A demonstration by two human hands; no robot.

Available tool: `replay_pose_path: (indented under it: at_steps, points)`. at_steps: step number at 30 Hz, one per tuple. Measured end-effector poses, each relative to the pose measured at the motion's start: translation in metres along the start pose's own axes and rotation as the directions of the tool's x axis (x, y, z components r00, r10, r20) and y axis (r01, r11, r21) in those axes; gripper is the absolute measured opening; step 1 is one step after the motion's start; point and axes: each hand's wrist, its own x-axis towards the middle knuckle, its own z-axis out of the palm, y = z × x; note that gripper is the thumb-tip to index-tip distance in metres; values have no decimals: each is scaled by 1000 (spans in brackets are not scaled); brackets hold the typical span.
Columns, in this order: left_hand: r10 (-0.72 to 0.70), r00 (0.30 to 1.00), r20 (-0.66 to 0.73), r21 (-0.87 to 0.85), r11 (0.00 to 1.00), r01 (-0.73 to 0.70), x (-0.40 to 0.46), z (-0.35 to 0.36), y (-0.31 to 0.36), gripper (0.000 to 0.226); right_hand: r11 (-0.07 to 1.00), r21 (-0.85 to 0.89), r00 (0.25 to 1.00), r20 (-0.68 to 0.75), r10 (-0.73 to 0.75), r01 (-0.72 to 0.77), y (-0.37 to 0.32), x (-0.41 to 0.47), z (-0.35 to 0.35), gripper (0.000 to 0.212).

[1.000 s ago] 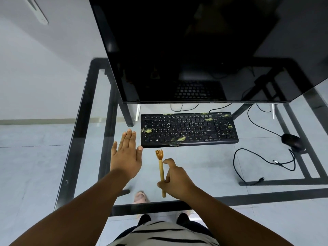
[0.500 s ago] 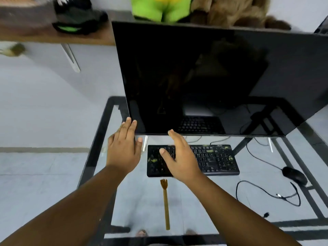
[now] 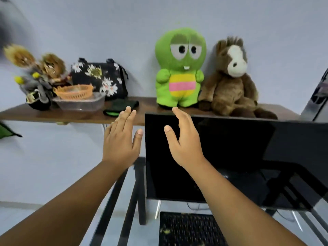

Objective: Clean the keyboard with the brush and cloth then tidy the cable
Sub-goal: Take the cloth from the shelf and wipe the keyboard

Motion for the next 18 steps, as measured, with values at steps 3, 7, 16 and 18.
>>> replay_pose_path:
  at_steps: [3,7,16,18]
  points:
    - [-38,998,-51,29,999,39,34,-11,-17,58,999,-46,1000,0,-8,8,-13,49,10,54]
    - [-84,995,-52,87,992,88,63,-18,-47,58,992,-122,994,98,48,-36,-28,101,34,51]
    - [-214,977,17,210,956,206,77,-19,-132,67,911,-315,803,449,391,-267,-39,173,116,63]
    - [-227,974,16,217,951,219,80,-19,-145,68,887,-352,754,482,447,-300,-37,181,135,64]
